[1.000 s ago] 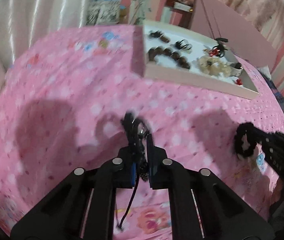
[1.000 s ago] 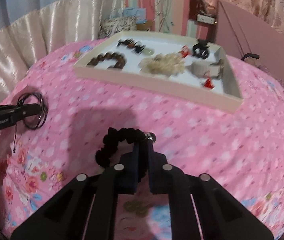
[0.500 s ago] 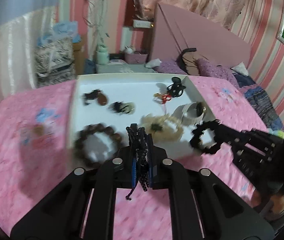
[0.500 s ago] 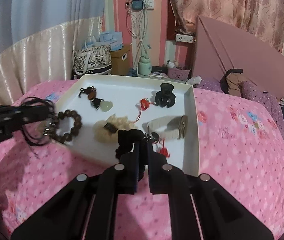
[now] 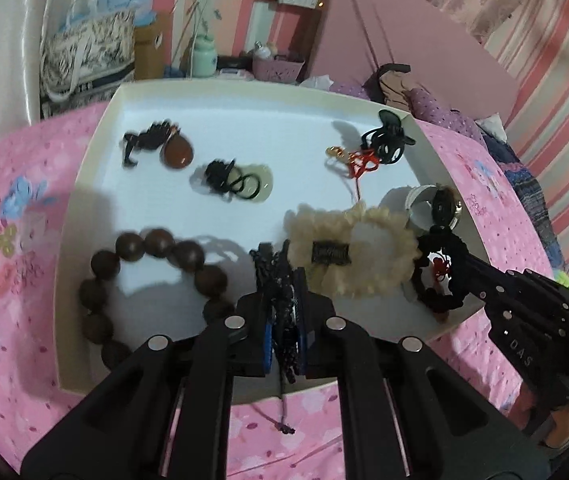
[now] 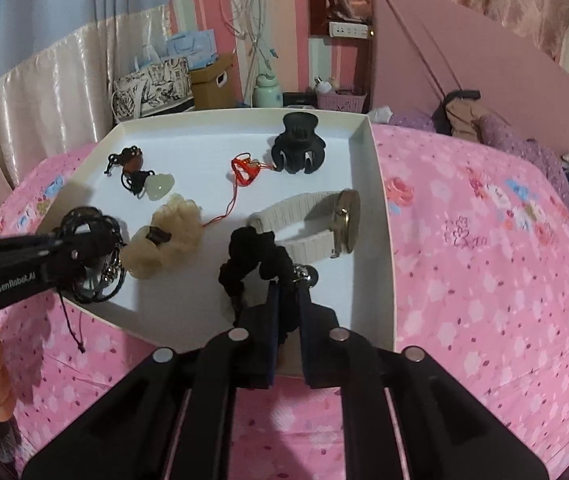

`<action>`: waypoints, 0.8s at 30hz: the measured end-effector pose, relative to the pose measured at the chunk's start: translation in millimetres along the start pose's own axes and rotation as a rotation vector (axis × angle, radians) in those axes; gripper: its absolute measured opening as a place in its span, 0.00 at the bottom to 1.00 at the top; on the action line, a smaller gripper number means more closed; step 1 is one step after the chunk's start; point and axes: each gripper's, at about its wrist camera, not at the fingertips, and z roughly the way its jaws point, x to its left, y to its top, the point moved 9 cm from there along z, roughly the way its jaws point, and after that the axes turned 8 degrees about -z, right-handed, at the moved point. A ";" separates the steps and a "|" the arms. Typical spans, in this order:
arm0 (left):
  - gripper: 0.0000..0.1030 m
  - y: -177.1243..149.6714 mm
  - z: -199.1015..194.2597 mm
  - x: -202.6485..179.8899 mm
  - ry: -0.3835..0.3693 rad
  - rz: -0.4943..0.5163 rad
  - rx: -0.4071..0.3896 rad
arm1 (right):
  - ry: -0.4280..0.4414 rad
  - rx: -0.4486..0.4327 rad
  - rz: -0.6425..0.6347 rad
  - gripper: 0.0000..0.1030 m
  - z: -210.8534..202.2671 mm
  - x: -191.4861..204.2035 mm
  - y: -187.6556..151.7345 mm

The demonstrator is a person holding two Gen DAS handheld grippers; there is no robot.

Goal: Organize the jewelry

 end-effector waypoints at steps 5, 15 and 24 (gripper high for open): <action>0.64 -3.0 -13.3 4.8 -0.007 -0.022 -0.005 | 0.003 -0.003 0.031 0.58 -9.6 -4.0 1.5; 0.89 -9.3 -90.9 13.0 0.067 -0.008 -0.160 | -0.041 -0.104 0.061 0.67 -62.5 -14.8 -0.5; 0.97 -70.7 -166.4 33.6 0.267 -0.024 -0.332 | -0.143 -0.214 0.051 0.82 -131.7 -0.2 -52.4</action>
